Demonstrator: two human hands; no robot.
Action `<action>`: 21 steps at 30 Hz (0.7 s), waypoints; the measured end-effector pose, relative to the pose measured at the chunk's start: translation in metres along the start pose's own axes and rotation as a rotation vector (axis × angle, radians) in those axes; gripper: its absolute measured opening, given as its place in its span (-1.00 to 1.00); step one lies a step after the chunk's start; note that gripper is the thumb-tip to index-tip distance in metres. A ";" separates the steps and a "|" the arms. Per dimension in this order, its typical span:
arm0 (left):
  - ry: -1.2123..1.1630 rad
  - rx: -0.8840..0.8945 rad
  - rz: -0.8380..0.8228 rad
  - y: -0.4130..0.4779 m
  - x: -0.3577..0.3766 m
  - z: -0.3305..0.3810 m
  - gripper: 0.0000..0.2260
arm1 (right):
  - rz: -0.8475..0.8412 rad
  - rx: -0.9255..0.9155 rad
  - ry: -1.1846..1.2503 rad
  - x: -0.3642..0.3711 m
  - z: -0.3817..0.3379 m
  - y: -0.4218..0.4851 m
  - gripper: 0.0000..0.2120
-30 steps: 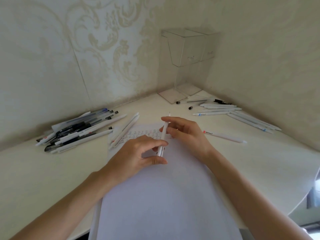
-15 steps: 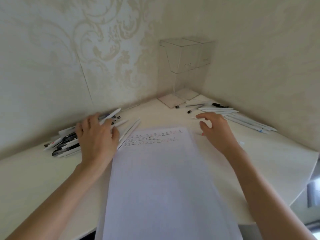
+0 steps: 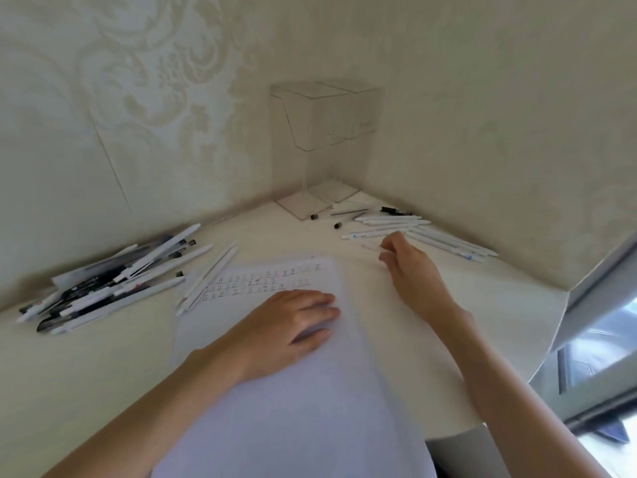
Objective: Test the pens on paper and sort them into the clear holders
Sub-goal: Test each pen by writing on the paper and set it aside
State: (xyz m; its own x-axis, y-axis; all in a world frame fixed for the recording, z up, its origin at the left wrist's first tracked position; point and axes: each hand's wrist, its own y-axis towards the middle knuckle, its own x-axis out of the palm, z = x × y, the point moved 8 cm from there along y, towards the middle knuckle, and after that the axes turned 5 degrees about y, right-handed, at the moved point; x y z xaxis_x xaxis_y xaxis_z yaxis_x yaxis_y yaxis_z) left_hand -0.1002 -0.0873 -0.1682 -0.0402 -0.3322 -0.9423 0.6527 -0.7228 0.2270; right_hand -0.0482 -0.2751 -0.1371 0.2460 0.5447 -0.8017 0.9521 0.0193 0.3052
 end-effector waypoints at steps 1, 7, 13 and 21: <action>0.009 0.004 0.022 -0.003 -0.004 -0.001 -0.44 | 0.018 -0.039 0.041 0.001 -0.008 0.002 -0.94; 0.030 -0.027 0.030 -0.024 -0.016 -0.023 -0.56 | 0.165 -0.103 -0.095 0.017 -0.051 0.018 -0.44; 0.030 -0.044 0.038 -0.023 -0.014 -0.025 -0.58 | 0.373 -0.223 0.036 0.005 -0.060 0.009 -0.60; 0.048 -0.065 0.044 -0.024 -0.015 -0.022 -0.61 | 0.322 -0.050 0.652 -0.002 -0.067 0.003 -0.86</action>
State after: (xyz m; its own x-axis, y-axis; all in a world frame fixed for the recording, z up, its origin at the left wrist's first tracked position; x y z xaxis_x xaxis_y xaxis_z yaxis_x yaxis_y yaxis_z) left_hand -0.0984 -0.0513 -0.1646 0.0249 -0.3325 -0.9428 0.7012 -0.6664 0.2536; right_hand -0.0578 -0.2203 -0.1005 0.3391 0.9183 -0.2043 0.8375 -0.1957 0.5101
